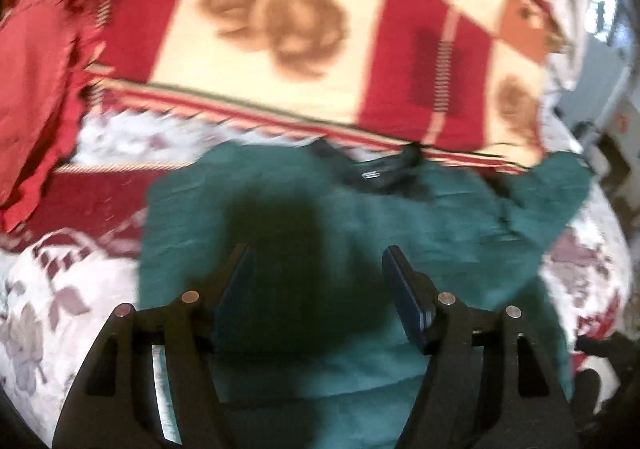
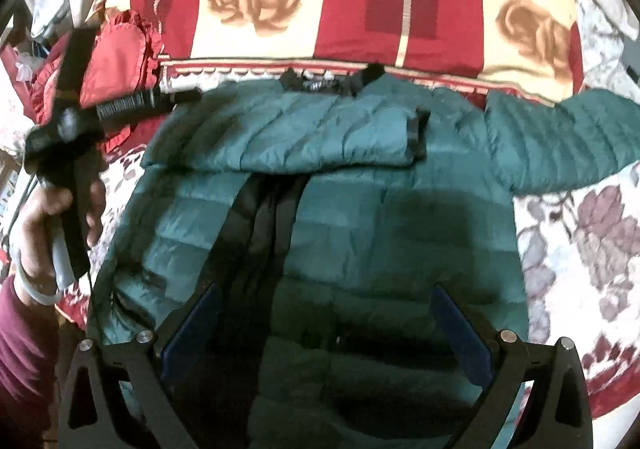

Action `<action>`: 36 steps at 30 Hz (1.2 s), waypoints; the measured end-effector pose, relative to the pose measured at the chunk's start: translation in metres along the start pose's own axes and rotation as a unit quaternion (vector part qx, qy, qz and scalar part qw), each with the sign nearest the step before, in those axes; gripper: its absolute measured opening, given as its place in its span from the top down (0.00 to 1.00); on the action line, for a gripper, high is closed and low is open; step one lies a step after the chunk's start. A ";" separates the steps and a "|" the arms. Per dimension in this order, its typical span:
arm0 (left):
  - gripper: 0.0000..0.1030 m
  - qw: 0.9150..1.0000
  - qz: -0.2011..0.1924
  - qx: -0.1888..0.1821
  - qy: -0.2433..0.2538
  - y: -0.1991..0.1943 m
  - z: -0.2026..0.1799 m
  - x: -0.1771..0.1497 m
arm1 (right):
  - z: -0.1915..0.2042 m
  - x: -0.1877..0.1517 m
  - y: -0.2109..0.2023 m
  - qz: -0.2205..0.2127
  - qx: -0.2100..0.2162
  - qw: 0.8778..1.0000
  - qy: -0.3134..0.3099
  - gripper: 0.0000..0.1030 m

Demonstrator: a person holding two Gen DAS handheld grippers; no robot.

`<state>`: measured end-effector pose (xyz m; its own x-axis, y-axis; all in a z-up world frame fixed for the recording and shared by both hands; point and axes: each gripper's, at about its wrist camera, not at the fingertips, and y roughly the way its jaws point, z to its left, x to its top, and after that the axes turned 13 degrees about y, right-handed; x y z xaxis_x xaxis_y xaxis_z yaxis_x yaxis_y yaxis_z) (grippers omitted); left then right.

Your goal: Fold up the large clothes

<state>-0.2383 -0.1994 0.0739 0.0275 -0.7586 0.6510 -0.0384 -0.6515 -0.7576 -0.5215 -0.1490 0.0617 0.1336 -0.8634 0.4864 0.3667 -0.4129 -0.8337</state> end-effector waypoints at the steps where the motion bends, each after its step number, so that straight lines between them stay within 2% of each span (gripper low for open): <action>1: 0.35 1.000 0.008 0.022 -0.005 0.005 0.007 -0.005 | 0.000 0.005 0.001 -0.005 0.000 1.000 0.003 0.00; 2: 0.35 0.998 0.021 0.049 -0.012 0.012 0.013 -0.010 | -0.001 0.011 0.005 -0.009 -0.003 1.000 0.010 0.00; 4: 0.35 0.996 0.043 0.074 -0.026 0.027 0.023 -0.020 | -0.001 0.026 0.013 -0.017 -0.009 1.000 0.024 0.00; 7: 0.35 0.995 0.053 0.079 -0.032 0.039 0.028 -0.032 | -0.001 0.047 0.028 -0.036 -0.021 0.999 0.027 0.00; 9: 0.35 0.994 0.053 0.088 -0.025 0.042 0.026 -0.035 | 0.004 0.061 0.046 -0.045 -0.056 0.997 0.019 0.00; 11: 0.35 0.994 0.054 0.095 -0.019 0.045 0.022 -0.034 | 0.005 0.071 0.071 -0.036 -0.092 0.995 0.010 0.01; 13: 0.35 0.994 0.053 0.098 -0.016 0.047 0.019 -0.033 | 0.002 0.077 0.094 -0.020 -0.115 0.993 0.006 0.13; 16: 0.34 0.994 0.049 0.090 -0.025 0.049 0.020 -0.032 | -0.010 0.081 0.125 0.005 -0.125 0.992 0.020 0.15; 21: 0.34 0.994 0.045 0.094 -0.029 0.053 0.018 -0.032 | -0.010 0.094 0.142 -0.014 -0.159 0.987 -0.003 0.15; 25: 0.34 0.994 0.049 0.098 -0.029 0.055 0.017 -0.033 | -0.009 0.096 0.131 -0.023 -0.161 0.987 -0.012 0.15; 31: 0.34 0.995 0.046 0.085 -0.036 0.050 0.019 -0.036 | -0.012 0.072 0.116 -0.025 -0.165 0.985 -0.037 0.13; 36: 0.34 0.995 0.038 0.075 -0.045 0.034 0.017 -0.041 | -0.029 0.063 0.120 -0.013 -0.134 0.991 0.004 0.12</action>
<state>-0.2234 -0.1909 0.0204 0.1203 -0.7981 0.5904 0.1049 -0.5812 -0.8070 -0.4957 -0.2608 -0.0150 0.1206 -0.8534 0.5070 0.1111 -0.4960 -0.8612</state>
